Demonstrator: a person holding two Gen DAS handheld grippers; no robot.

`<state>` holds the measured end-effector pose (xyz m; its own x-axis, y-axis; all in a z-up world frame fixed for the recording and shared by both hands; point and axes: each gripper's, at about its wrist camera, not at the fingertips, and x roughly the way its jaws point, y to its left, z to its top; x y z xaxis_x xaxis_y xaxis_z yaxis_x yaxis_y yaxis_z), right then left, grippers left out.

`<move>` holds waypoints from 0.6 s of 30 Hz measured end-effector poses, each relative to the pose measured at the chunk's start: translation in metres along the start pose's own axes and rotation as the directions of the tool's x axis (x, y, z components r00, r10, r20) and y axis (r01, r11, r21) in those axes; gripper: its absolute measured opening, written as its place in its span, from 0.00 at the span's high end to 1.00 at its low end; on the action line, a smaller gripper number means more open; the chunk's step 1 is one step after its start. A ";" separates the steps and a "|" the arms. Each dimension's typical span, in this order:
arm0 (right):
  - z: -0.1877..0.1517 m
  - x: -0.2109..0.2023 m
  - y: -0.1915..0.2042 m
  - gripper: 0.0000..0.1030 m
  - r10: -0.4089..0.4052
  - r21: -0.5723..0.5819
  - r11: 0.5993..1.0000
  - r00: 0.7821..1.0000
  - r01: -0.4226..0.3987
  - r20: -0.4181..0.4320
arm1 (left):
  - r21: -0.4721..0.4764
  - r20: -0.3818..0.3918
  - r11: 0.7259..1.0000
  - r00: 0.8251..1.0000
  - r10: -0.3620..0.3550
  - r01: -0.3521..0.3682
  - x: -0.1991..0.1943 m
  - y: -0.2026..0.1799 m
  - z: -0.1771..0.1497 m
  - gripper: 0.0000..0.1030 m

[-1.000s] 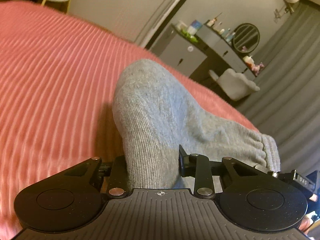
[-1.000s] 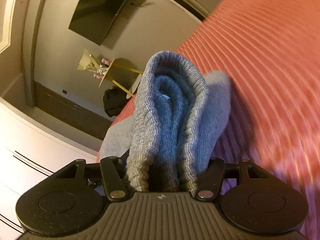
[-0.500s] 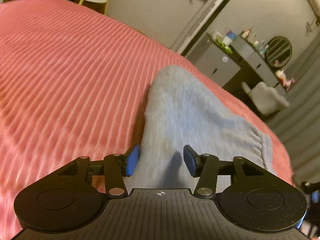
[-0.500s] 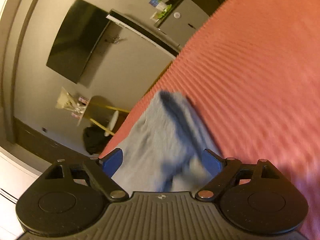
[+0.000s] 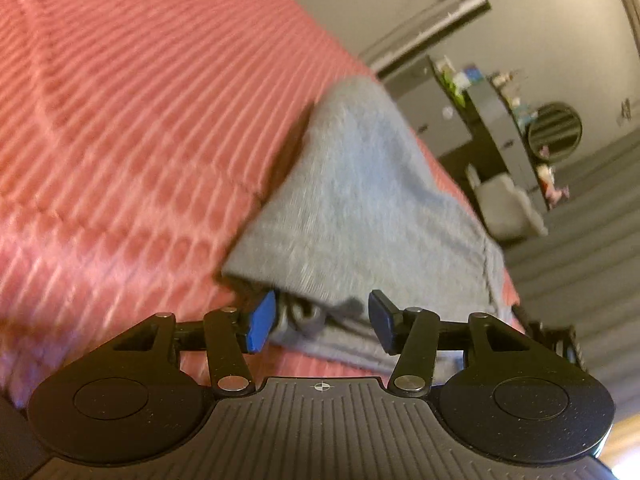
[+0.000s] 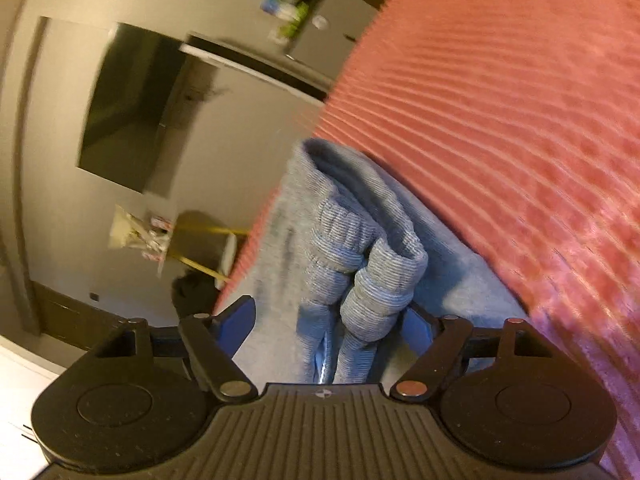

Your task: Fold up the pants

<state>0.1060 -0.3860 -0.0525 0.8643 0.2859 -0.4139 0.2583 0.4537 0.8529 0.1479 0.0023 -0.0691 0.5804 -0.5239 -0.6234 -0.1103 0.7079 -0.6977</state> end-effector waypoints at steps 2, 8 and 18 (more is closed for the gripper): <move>0.000 0.004 -0.008 0.25 -0.036 0.027 0.999 0.999 0.035 0.005 | -0.026 -0.020 1.000 1.000 0.003 -0.004 0.008 0.001 -0.003 0.46; 0.007 0.024 -0.010 0.54 -0.119 0.063 0.991 0.992 0.116 0.040 | -0.035 0.072 0.999 0.997 0.038 -0.035 0.017 0.004 0.002 0.45; -0.011 -0.019 0.039 0.61 -0.046 -0.181 0.981 0.985 0.076 0.166 | 0.041 0.175 0.999 0.984 -0.018 0.011 -0.011 0.002 -0.006 0.76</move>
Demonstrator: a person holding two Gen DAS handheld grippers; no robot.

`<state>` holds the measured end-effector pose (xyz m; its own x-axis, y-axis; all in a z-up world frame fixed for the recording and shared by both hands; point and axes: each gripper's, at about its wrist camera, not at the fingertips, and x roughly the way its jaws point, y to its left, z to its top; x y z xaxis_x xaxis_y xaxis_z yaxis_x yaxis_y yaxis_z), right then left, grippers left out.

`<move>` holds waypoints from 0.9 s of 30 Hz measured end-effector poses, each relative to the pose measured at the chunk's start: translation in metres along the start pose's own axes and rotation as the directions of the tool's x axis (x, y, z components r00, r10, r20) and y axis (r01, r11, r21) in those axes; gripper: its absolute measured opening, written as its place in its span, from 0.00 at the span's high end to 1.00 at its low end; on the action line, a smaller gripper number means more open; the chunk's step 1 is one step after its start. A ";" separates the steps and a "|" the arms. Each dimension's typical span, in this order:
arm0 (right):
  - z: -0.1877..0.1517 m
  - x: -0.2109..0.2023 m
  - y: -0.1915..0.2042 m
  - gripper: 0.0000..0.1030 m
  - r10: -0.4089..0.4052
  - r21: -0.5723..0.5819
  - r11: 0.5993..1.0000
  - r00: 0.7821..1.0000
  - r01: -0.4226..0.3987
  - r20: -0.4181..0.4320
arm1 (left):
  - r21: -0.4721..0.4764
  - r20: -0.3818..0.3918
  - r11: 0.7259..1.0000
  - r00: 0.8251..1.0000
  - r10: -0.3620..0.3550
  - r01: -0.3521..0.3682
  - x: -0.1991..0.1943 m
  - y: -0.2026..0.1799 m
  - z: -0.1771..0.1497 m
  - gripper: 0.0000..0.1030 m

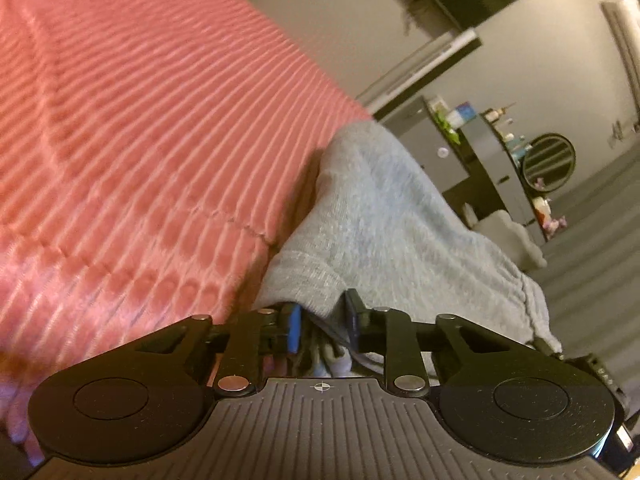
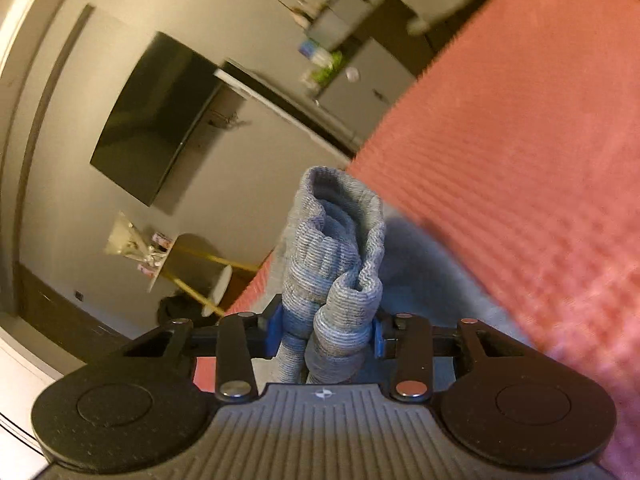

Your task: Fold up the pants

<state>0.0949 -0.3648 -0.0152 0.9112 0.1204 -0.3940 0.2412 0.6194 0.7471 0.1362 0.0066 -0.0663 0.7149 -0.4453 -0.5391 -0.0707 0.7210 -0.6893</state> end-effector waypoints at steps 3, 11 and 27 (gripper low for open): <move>-0.003 -0.001 -0.017 0.61 -0.058 0.005 0.998 0.998 0.058 -0.007 | 0.076 0.000 0.996 0.999 0.042 -0.042 -0.001 -0.009 -0.005 0.76; -0.011 0.017 -0.040 0.60 -0.142 -0.037 0.989 0.989 0.140 -0.047 | 0.197 -0.021 0.980 0.999 0.049 -0.043 -0.012 -0.035 -0.012 0.66; -0.009 -0.036 -0.006 0.45 -0.197 -0.276 0.933 0.970 0.230 0.142 | 0.342 0.027 0.928 0.989 0.149 -0.149 -0.012 -0.057 -0.019 0.60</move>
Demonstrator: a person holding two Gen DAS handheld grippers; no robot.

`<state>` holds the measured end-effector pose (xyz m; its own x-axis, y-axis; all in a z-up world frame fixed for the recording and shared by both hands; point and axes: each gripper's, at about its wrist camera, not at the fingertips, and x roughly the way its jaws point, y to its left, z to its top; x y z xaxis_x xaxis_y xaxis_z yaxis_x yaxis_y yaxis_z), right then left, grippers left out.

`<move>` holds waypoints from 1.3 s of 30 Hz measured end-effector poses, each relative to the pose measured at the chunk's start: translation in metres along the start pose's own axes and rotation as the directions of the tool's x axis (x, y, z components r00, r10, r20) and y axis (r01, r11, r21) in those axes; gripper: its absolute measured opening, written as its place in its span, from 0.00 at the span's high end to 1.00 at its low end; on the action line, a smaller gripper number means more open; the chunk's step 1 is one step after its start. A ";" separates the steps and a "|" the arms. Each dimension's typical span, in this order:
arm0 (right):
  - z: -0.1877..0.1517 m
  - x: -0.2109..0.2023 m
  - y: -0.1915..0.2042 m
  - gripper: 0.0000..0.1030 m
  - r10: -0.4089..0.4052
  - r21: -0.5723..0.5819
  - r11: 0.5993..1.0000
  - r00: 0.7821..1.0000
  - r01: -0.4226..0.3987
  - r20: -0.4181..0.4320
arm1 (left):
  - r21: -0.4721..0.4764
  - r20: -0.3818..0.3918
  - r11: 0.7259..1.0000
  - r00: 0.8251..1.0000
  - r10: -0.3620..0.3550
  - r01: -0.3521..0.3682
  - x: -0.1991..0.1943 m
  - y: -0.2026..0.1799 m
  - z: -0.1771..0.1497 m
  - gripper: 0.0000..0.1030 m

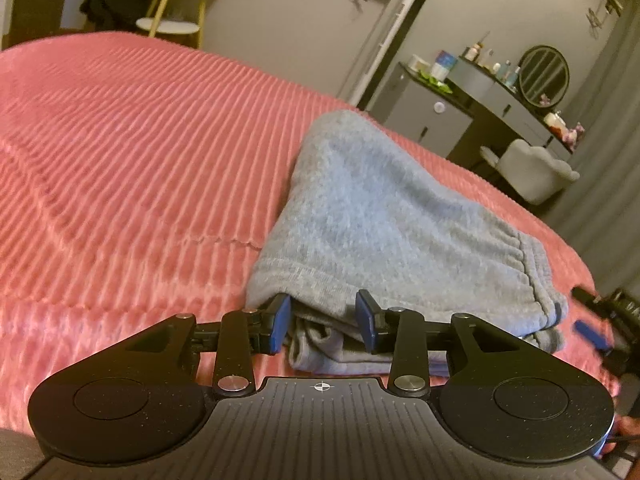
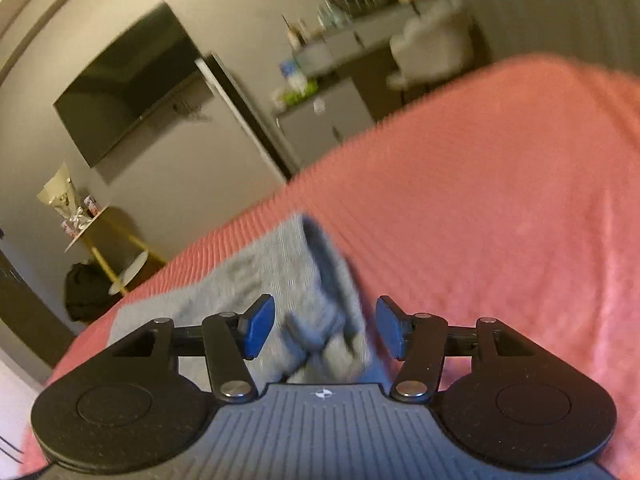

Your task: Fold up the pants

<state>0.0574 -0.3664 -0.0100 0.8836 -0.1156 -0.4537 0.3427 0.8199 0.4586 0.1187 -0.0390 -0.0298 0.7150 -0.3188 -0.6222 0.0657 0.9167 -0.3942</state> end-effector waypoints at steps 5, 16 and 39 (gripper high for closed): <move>-0.015 0.002 0.048 0.45 0.088 -0.285 0.955 0.996 -0.078 0.025 | 0.077 0.026 0.997 0.999 0.020 -0.022 0.000 -0.015 0.001 0.57; -0.045 0.036 0.072 0.51 0.041 -0.449 0.891 0.997 -0.067 -0.068 | 0.187 0.206 0.982 0.978 -0.023 -0.016 -0.015 -0.025 0.028 0.39; -0.015 0.107 0.088 0.45 0.072 -0.542 0.837 0.997 -0.074 -0.025 | 0.321 0.179 0.945 0.984 0.013 -0.071 0.083 -0.046 0.077 0.28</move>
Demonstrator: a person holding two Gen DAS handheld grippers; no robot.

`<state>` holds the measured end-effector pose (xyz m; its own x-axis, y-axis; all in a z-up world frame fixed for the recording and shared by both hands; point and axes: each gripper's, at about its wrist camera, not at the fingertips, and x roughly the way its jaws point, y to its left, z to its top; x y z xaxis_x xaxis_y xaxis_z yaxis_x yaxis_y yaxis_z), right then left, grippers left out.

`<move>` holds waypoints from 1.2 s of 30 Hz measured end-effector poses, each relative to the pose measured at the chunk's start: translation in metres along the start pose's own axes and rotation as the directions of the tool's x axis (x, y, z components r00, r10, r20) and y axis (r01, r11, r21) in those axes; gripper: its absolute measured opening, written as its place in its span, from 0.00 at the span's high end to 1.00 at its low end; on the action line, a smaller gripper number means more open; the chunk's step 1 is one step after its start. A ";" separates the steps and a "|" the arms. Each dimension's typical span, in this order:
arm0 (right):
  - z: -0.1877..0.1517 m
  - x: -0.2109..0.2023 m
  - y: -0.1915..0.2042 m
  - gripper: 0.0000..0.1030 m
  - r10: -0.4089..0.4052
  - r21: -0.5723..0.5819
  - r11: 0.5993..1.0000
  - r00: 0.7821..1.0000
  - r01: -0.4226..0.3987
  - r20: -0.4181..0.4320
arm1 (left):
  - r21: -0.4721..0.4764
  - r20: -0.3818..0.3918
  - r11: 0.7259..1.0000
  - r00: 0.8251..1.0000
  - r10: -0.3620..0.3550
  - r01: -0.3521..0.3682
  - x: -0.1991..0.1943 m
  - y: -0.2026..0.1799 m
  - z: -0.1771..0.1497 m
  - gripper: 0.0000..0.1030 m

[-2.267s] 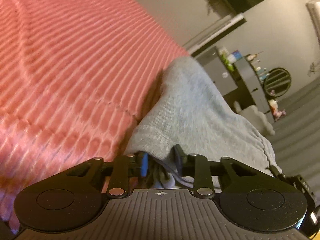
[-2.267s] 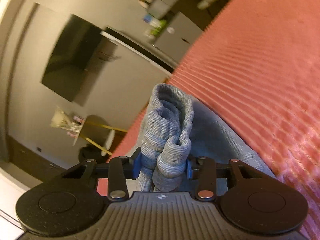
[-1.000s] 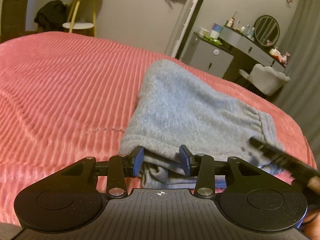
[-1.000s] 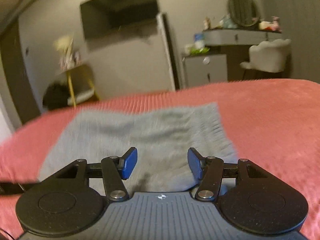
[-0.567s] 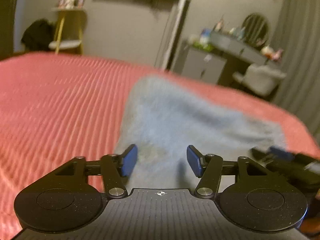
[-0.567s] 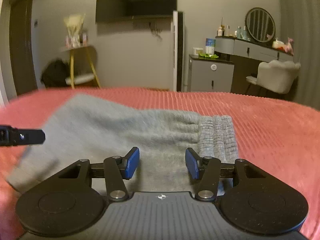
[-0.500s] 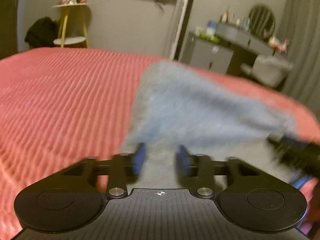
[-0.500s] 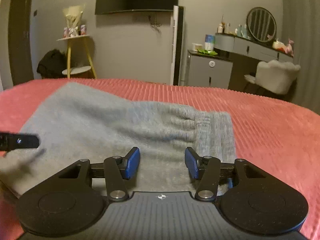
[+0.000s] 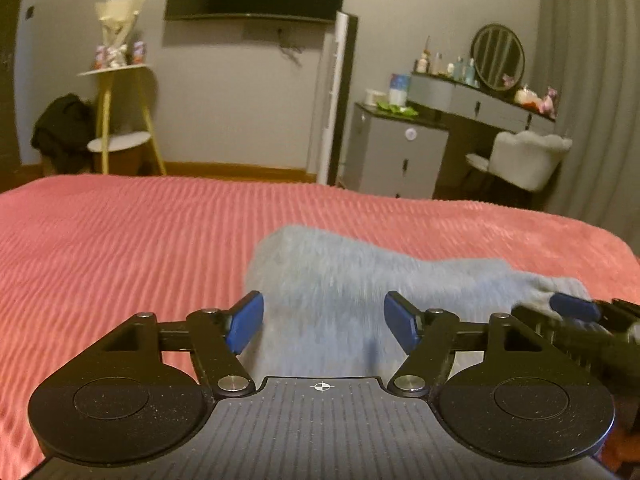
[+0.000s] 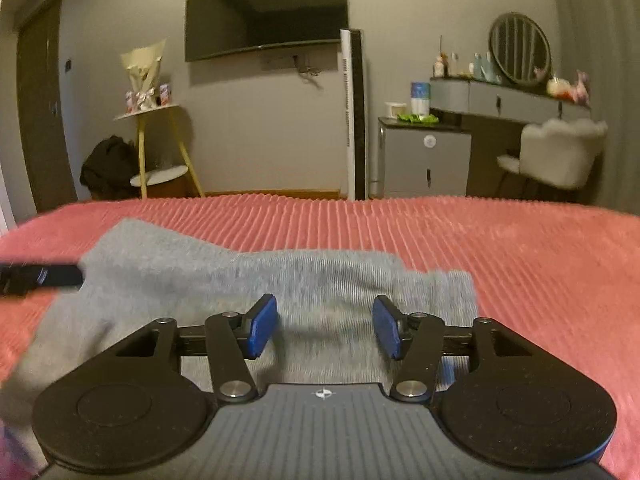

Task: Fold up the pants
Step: 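Open both grippers and release the folded pants onto the bed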

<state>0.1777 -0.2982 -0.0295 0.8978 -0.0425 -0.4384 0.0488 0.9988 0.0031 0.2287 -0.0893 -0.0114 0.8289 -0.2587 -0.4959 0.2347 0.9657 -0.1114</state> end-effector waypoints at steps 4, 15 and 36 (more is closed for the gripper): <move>-0.008 0.019 0.007 0.44 -0.041 -0.097 0.995 0.999 0.039 -0.021 | 0.015 -0.030 0.995 0.995 0.097 -0.096 0.041 0.002 0.004 0.20; -0.021 0.010 0.004 0.30 0.035 -0.142 0.989 0.999 -0.032 0.022 | -0.070 -0.140 0.991 0.985 0.103 -0.113 0.035 0.026 -0.011 0.05; -0.049 -0.089 0.005 0.07 0.167 0.102 0.984 0.962 -0.147 -0.217 | -0.261 -0.313 0.965 0.948 -0.064 -0.022 -0.075 0.049 -0.093 0.09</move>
<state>0.0766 -0.2886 -0.0348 0.7763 0.1309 -0.6166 -0.0394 0.9864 0.1597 0.1305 -0.0206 -0.0597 0.6118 -0.2991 -0.7323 0.0759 0.9437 -0.3221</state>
